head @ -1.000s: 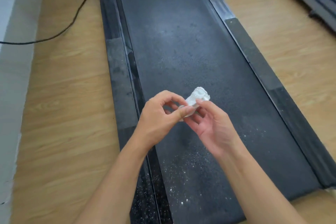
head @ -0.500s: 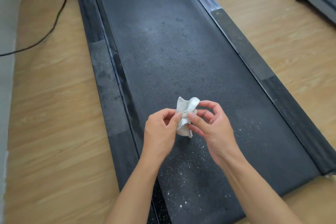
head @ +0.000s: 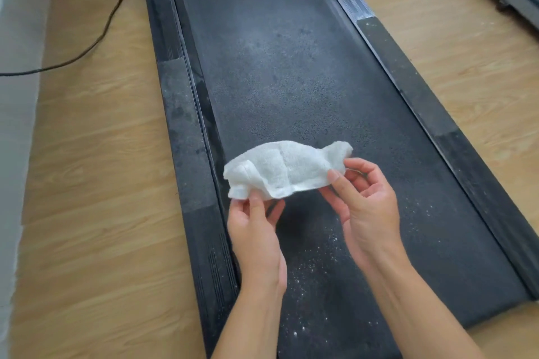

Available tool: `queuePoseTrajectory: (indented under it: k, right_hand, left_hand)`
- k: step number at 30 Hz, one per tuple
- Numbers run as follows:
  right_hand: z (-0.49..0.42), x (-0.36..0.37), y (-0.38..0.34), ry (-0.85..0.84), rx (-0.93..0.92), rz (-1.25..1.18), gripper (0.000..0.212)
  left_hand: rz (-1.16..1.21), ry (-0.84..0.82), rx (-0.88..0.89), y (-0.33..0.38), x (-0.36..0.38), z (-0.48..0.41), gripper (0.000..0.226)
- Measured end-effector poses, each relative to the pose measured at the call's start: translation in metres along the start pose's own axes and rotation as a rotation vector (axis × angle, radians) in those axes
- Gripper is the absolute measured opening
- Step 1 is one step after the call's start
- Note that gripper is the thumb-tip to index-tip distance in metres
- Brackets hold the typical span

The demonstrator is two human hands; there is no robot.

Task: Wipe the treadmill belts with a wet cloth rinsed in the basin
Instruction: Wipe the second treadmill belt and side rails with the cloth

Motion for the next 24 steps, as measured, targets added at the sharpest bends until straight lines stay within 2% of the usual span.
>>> queuePoseTrajectory:
  k: [3, 5, 7, 9, 11, 13, 15, 17, 20, 22, 24]
  right_hand:
    - [-0.007, -0.023, 0.030, 0.172, 0.115, 0.071, 0.029]
    - [-0.010, -0.036, 0.042, 0.237, 0.154, 0.084, 0.032]
    - [-0.014, -0.045, 0.044, 0.248, 0.155, 0.100, 0.034]
    - [-0.017, -0.049, 0.043, 0.247, 0.159, 0.105, 0.037]
    - [-0.023, -0.048, 0.041, 0.248, 0.169, 0.072, 0.040]
    - [-0.028, -0.044, 0.040, 0.237, 0.176, 0.062, 0.041]
    - [-0.029, -0.039, 0.039, 0.212, 0.158, 0.095, 0.040]
    - [-0.029, -0.036, 0.038, 0.188, 0.111, 0.170, 0.038]
    - [-0.031, -0.034, 0.034, 0.159, 0.015, 0.292, 0.036]
    - [-0.031, -0.035, 0.028, 0.121, -0.083, 0.411, 0.037]
    - [-0.028, -0.033, 0.021, 0.036, -0.210, 0.576, 0.040]
  left_hand:
    - [-0.035, 0.035, -0.229, -0.026, -0.014, 0.005, 0.022]
    - [-0.164, 0.110, -0.253, -0.032, -0.022, 0.006, 0.019]
    - [-0.398, 0.199, -0.123, -0.027, -0.023, 0.008, 0.016]
    - [-0.553, 0.218, 0.116, -0.011, -0.015, 0.010, 0.016]
    - [-0.649, 0.082, 0.405, 0.004, 0.006, -0.005, 0.020]
    - [-0.828, -0.199, 0.611, 0.006, 0.036, -0.035, 0.028]
    - [-1.018, -0.503, 0.650, -0.004, 0.066, -0.066, 0.031]
    - [-1.201, -0.723, 0.686, -0.014, 0.091, -0.081, 0.027]
    - [-1.303, -0.820, 0.792, -0.019, 0.108, -0.080, 0.022]
    - [-1.263, -0.804, 0.703, -0.019, 0.109, -0.079, 0.030]
    - [-1.360, -0.805, 0.650, -0.021, 0.106, -0.077, 0.045]
Point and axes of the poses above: each hand's wrist, its own z-axis away from the middle knuckle, its own x-axis out of the palm, y = z × x, the point moved 3 cm from there along -z, towards the middle knuckle, and after that the axes turned 9 degrees about y, right-handed, at the moved point
